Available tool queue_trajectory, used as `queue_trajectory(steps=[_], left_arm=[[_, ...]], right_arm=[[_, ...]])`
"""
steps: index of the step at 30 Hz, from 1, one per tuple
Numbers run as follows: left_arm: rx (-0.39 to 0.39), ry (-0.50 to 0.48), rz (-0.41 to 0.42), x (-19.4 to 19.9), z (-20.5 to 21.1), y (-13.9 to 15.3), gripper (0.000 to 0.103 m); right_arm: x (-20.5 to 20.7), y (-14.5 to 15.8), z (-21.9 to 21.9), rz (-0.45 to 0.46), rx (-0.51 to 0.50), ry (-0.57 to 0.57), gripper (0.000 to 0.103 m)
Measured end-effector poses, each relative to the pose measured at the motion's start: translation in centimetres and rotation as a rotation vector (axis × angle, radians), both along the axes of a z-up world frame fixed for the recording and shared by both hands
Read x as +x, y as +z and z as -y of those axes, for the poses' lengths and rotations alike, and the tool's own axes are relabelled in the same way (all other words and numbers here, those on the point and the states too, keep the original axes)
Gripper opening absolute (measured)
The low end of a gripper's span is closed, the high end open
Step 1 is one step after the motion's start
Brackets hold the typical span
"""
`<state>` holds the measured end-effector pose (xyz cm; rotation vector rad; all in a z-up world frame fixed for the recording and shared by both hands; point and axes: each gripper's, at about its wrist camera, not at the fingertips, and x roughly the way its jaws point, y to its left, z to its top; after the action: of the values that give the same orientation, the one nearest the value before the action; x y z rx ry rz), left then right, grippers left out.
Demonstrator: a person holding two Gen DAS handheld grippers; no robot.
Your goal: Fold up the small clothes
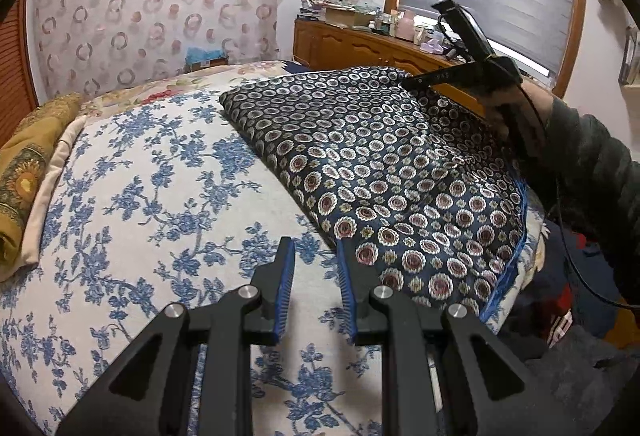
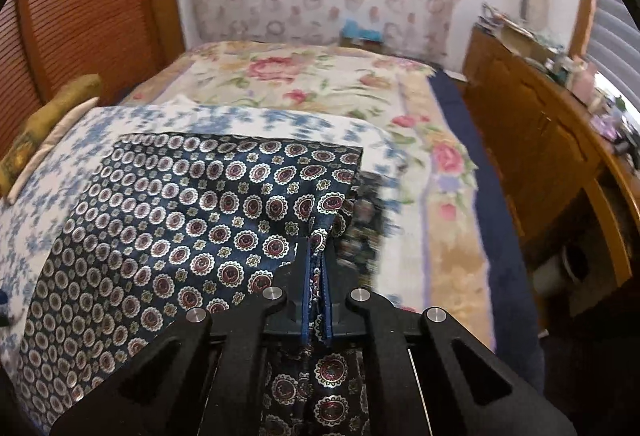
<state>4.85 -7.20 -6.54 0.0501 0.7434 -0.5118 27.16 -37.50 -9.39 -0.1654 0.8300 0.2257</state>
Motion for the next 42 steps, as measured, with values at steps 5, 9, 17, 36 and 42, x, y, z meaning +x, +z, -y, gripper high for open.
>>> queue_trajectory(steps=[5, 9, 17, 36, 42], left_arm=[[0.005, -0.018, -0.001, 0.3, 0.8, 0.2, 0.020], [0.020, -0.033, -0.010, 0.5, 1.7, 0.2, 0.021], [0.044, -0.051, -0.053, 0.7, 2.6, -0.7, 0.022], [0.033, -0.113, -0.151, -1.0, 3.9, -1.9, 0.022], [-0.020, -0.156, -0.195, -1.0, 4.0, -2.0, 0.022]], right_arm=[[-1.3, 0.2, 0.5, 0.032, -0.049, -0.017, 0.012], [-3.0, 0.9, 0.6, 0.069, -0.070, -0.008, 0.029], [-10.0, 0.6, -0.4, 0.086, -0.063, 0.080, 0.048], [-18.1, -1.8, -3.5, 0.054, 0.005, 0.165, 0.049], [-18.6, -2.1, -3.9, 0.051, 0.000, 0.174, 0.049]])
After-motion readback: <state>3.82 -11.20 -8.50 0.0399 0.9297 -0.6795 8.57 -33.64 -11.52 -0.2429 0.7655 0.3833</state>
